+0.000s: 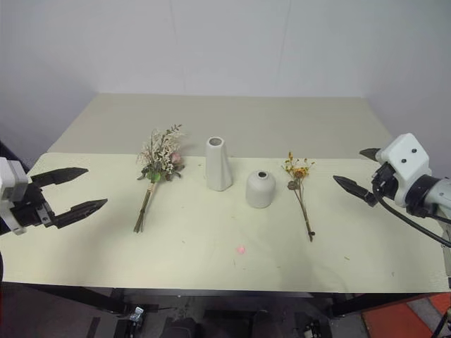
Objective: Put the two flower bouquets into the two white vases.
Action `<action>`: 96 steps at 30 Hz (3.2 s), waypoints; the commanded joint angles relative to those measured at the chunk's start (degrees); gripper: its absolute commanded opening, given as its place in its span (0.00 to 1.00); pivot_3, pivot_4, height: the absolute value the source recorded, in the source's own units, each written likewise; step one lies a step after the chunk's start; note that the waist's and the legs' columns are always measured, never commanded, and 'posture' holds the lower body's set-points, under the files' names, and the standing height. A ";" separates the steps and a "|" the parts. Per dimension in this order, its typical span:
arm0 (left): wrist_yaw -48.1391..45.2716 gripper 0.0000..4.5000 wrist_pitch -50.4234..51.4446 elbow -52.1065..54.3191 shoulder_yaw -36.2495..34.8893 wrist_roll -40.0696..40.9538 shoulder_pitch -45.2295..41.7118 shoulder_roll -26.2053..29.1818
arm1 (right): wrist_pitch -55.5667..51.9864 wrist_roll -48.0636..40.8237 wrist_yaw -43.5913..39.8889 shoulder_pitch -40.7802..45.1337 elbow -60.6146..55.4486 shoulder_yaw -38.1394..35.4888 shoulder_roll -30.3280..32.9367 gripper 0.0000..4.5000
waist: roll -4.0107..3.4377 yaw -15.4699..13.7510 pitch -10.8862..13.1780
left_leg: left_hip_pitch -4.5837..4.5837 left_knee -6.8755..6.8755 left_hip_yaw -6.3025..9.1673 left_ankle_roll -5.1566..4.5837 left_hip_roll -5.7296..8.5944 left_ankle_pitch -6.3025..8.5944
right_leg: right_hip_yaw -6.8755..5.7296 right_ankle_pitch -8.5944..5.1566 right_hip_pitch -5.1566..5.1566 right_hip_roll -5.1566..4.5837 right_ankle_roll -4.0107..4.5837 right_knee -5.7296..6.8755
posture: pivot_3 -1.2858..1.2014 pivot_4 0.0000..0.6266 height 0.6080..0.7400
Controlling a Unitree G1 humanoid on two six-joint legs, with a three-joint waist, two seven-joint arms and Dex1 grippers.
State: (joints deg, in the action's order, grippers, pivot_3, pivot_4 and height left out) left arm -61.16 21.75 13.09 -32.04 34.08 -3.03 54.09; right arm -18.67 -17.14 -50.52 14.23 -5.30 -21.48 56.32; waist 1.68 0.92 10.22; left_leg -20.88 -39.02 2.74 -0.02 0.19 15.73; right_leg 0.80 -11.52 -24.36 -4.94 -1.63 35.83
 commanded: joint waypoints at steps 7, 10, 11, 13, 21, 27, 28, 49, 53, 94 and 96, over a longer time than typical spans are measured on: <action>-1.24 1.00 -0.81 -1.73 1.95 0.05 -3.58 1.40 | -2.56 -2.02 -0.31 -3.50 -4.50 -6.09 1.52 0.99 | 0.00 0.09 0.00 | 0.03 0.01 -0.01 0.00 -0.02 0.00 | 0.01 -0.01 0.03 0.02 -0.01 0.00 | 0.52 0.24 1.00; -1.61 1.00 -1.00 -2.39 2.33 -0.22 -4.26 1.67 | -3.23 -2.42 -0.22 -4.25 -5.05 -6.50 1.49 0.99 | 0.00 0.10 0.00 | 0.04 0.01 -0.01 0.00 -0.02 0.00 | 0.02 -0.03 0.03 0.03 -0.04 0.00 | 0.52 0.24 1.00; -1.69 1.00 -1.00 -2.48 2.40 -0.23 -4.39 1.74 | -3.32 -2.47 -0.23 -4.41 -5.15 -6.58 1.48 0.99 | 0.00 0.10 0.00 | 0.04 0.01 -0.01 0.00 -0.02 0.00 | 0.01 -0.03 0.03 0.03 -0.04 0.00 | 0.52 0.24 1.00; -1.87 1.00 -0.98 -2.55 2.54 -0.21 -4.61 1.81 | -4.89 -3.13 -0.23 -4.62 -5.60 -6.67 1.57 0.99 | 0.00 0.08 0.00 | 0.03 0.01 -0.01 0.00 -0.03 0.00 | 0.02 -0.02 0.03 0.03 -0.03 -0.01 | 0.52 0.24 1.00; -2.58 1.00 -1.28 -2.02 8.34 0.11 -8.67 0.01 | -20.50 0.31 7.30 6.08 -5.23 8.65 -0.07 0.99 | 0.00 0.43 0.00 | 0.12 0.01 -0.05 0.00 -0.06 0.00 | 0.06 -0.06 0.08 0.08 -0.08 0.01 | 0.52 0.24 1.00; -3.64 1.00 -2.41 -2.57 16.19 -1.22 -14.72 -2.76 | -39.13 2.89 10.17 22.99 6.12 21.62 -3.46 0.99 | 0.02 0.54 0.03 | -0.01 0.02 -0.03 0.00 -0.05 0.00 | 0.08 0.16 -0.04 0.12 0.28 -0.03 | 0.52 0.24 1.00; -3.68 1.00 -2.74 -2.71 17.58 -1.70 -15.80 -3.40 | -39.84 3.41 10.69 24.62 7.96 22.86 -4.64 0.99 | 0.02 0.35 0.03 | -0.03 0.03 -0.01 -0.01 -0.05 0.01 | 0.05 0.16 -0.04 0.12 0.28 -0.05 | 0.52 0.24 1.00; -3.07 1.00 -3.36 -0.91 20.02 -3.45 -14.51 -6.19 | -41.63 7.27 8.41 34.31 27.07 31.75 -14.30 0.48 | 0.00 0.44 0.05 | -0.22 0.01 0.01 -0.04 -0.04 0.02 | 0.03 0.21 -0.29 0.13 0.32 0.03 | 0.52 0.24 1.00; -3.08 1.00 -3.81 -0.95 19.75 -3.71 -13.63 -6.20 | -41.78 7.68 8.37 34.44 27.46 31.98 -15.07 0.16 | 0.00 0.46 0.05 | -0.21 0.01 0.02 -0.04 -0.05 0.02 | 0.03 0.21 -0.29 0.14 0.33 0.04 | 0.52 0.24 1.00; -3.25 1.00 -3.73 -0.84 16.59 -3.38 -10.74 -5.11 | 1.71 -8.56 31.95 22.71 -2.20 10.63 -50.38 0.00 | -0.08 1.55 0.09 | -0.29 0.10 -0.01 0.01 -0.38 -0.01 | 0.21 0.42 -0.75 0.52 0.62 0.29 | 0.52 0.24 1.00; -3.07 1.00 -3.56 -0.54 16.32 -3.28 -10.36 -4.98 | 2.89 -8.24 31.47 22.94 -0.55 10.66 -50.15 0.00 | -0.08 1.58 0.09 | -0.29 0.10 -0.02 0.01 -0.38 -0.01 | 0.22 0.42 -0.75 0.52 0.62 0.28 | 0.52 0.24 1.00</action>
State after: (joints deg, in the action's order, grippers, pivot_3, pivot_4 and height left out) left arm -64.56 17.81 10.62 -13.75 29.63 -13.43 48.04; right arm -18.48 -25.43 -18.44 35.77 -5.59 -10.64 5.64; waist 1.60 2.50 10.31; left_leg -21.17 -38.92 2.73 -0.01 -0.19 15.72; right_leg 1.02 -11.10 -25.11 -4.41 -1.01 36.12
